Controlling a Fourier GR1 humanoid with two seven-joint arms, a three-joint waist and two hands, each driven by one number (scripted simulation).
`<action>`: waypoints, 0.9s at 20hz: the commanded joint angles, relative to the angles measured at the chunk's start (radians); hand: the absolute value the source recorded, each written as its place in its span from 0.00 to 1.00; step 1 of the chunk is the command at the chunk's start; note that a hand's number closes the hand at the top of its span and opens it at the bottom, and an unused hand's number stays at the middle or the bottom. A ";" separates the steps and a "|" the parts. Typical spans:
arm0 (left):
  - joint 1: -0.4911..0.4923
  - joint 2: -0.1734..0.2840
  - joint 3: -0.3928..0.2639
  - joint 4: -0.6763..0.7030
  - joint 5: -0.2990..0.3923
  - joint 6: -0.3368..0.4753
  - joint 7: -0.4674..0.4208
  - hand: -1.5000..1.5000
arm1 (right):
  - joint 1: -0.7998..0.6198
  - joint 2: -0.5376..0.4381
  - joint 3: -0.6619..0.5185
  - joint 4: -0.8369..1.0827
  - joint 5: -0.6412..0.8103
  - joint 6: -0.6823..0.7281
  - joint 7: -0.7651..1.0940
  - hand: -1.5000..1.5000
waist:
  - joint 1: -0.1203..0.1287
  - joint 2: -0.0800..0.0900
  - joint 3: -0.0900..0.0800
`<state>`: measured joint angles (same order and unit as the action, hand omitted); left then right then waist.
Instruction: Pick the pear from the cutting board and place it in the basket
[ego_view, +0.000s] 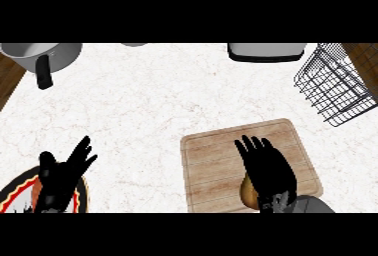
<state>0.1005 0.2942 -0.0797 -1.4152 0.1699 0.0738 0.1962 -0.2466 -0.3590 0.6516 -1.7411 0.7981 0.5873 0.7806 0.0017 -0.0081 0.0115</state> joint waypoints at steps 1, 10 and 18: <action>0.016 -0.046 -0.036 0.066 -0.039 0.018 0.023 0.50 | 0.003 0.023 -0.023 0.026 0.019 0.003 -0.005 0.00 | -0.001 0.009 -0.012; 0.041 -0.032 -0.013 -0.037 -0.032 -0.003 0.095 0.50 | 0.008 0.050 -0.033 0.173 0.102 -0.099 -0.132 0.00 | 0.005 0.009 -0.011; -0.019 -0.060 0.009 0.046 -0.050 -0.004 0.077 0.50 | 0.001 0.040 0.062 0.177 0.222 -0.121 -0.202 1.00 | -0.001 0.009 -0.012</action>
<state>0.0999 0.2581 -0.0677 -1.4470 0.1240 0.0715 0.2507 -0.2483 -0.3147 0.6566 -1.5926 0.9449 0.5094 0.6150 0.0038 -0.0104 0.0079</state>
